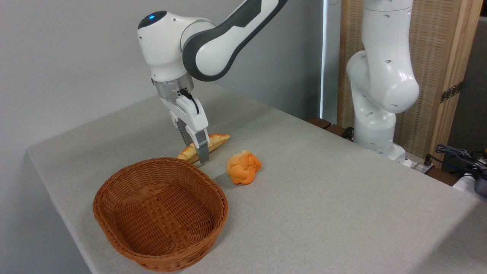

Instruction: Put bread into the basket

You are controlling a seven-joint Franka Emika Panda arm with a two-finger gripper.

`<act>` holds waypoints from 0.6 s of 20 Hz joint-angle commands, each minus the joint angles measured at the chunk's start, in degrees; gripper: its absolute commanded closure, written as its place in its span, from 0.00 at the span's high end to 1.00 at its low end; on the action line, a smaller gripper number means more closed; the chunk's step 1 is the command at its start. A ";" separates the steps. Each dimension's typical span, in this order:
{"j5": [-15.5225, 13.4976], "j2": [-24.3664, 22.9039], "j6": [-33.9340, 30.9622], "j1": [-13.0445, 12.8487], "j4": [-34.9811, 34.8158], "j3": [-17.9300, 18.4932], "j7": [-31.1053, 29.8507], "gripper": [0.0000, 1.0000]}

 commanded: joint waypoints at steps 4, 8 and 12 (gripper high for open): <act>-0.56 -0.25 0.53 -0.06 0.21 -0.21 -0.61 0.20; -0.65 -1.31 -0.09 -0.06 0.21 -0.21 -0.52 0.12; -0.65 -2.80 -0.35 -0.06 0.12 -0.21 -0.52 0.12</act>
